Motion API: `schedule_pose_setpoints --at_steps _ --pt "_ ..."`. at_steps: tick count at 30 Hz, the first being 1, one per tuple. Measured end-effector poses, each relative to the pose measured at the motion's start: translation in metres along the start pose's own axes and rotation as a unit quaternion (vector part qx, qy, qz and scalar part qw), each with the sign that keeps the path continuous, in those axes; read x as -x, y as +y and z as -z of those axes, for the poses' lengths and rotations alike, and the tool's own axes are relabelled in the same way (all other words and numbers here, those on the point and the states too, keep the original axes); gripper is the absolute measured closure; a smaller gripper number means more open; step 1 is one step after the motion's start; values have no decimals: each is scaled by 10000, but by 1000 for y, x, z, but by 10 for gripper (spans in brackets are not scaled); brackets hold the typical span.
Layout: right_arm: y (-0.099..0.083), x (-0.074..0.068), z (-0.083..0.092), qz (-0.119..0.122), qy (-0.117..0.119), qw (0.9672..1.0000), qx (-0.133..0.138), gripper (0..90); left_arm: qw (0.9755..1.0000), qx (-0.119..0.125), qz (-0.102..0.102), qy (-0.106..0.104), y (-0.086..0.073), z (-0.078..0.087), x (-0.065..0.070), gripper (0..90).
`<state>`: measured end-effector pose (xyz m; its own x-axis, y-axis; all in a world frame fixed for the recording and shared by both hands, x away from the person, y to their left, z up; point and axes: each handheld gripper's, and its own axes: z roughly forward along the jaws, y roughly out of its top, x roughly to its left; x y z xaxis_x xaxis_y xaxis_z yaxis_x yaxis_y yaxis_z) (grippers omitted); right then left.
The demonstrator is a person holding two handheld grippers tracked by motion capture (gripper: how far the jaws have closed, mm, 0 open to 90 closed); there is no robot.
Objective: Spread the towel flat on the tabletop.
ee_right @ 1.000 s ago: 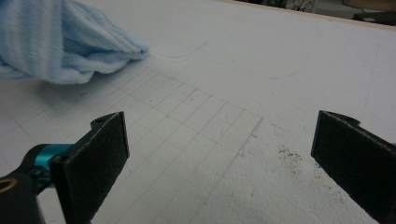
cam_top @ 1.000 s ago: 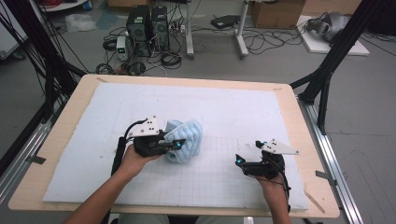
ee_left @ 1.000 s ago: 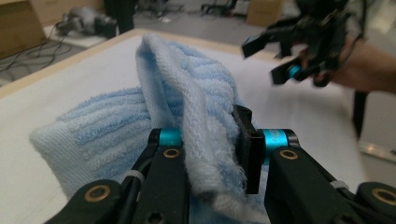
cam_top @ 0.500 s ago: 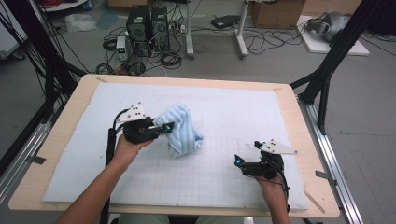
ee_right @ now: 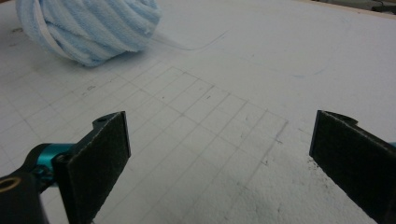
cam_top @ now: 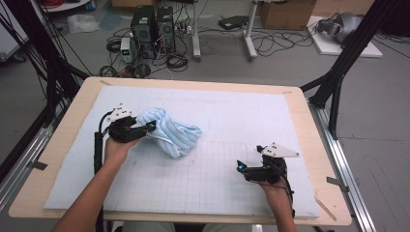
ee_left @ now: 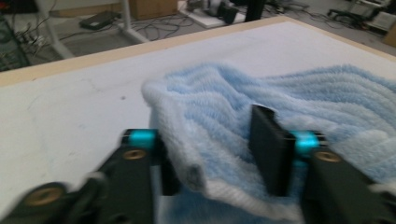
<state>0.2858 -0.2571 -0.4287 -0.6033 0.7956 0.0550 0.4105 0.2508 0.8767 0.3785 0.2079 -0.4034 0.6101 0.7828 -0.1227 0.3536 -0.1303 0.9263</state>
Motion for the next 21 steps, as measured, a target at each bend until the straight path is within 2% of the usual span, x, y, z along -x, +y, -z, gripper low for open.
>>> schedule_pose_setpoints --at_steps 1,3,5,8,9,13,16,18,20,21 --pt "1 -1 -1 -25 12 10000 -11 42 10000 23 35 20 1 2 -1 430" --pt "3 -4 -4 7 77 10000 -1 42 9999 102 58 102 2 8 -2 385" --pt "7 -9 -7 2 148 9999 -20 42 9998 139 37 99 3 14 -2 344" --pt "16 -20 -14 15 376 9993 55 41 9991 389 2 165 -2 24 -3 346" --pt "20 -25 -18 77 441 9990 68 41 9991 389 2 165 -2 24 -3 345" --pt "42 -43 -43 185 762 9969 58 41 9988 488 84 -13 -14 33 -9 333" --pt "61 -59 -64 417 987 9942 -77 43 9972 679 280 143 -25 42 -15 240" --pt "73 -71 -76 580 1126 9919 -83 63 9973 665 306 116 -26 43 -18 220" --pt "82 -81 -86 669 1295 9893 -55 158 9965 761 328 47 -26 48 -23 204" --pt "86 -86 -90 760 1416 9870 -17 215 9965 761 328 47 -26 48 -23 198"
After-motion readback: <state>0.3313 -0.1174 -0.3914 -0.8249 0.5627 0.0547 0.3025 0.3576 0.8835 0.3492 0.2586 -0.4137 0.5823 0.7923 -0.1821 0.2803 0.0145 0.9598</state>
